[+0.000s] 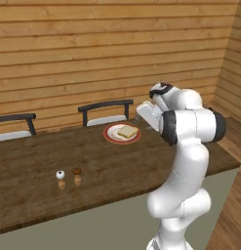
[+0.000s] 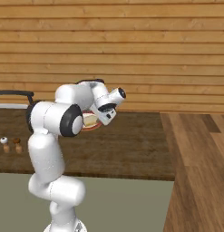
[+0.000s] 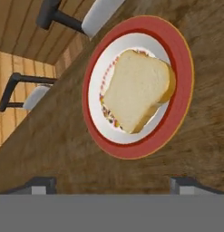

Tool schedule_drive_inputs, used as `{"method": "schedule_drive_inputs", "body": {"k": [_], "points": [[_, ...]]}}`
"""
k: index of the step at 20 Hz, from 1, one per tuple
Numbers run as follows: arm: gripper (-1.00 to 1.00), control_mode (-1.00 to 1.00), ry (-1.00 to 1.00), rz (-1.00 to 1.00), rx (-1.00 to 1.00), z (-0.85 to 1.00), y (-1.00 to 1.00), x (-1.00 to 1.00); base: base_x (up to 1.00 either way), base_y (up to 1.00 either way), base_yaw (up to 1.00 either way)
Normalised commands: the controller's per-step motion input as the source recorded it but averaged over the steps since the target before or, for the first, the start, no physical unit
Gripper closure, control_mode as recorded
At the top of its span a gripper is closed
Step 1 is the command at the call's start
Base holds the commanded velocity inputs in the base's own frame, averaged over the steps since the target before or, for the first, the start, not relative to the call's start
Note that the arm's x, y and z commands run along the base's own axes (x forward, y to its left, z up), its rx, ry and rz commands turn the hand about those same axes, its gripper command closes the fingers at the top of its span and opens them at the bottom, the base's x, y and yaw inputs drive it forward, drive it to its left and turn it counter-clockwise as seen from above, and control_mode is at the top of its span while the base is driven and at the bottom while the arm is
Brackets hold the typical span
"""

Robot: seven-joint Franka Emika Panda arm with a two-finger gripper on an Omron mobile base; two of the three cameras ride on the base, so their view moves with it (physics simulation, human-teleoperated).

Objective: Start the toaster. Once the lever pops up, take the bread to the plate on the dining counter.

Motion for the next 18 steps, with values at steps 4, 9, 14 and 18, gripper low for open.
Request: {"method": "schedule_drive_inputs", "body": {"k": [4,9,14,18], "points": [[-1.00,-1.00,0.23,-0.11,-0.20,0.80,0.39,-0.65,0.00,0.00,0.00],[-1.00,-1.00,0.09,-0.03,-0.40,0.30,0.47,-0.96,0.00,0.00,0.00],[-1.00,-1.00,-0.02,0.00,-0.50,0.13,0.35,-1.00,0.00,0.00,0.00],[-1.00,-1.00,-0.12,0.00,-0.41,0.15,0.12,-1.00,0.00,0.00,0.00]]}}
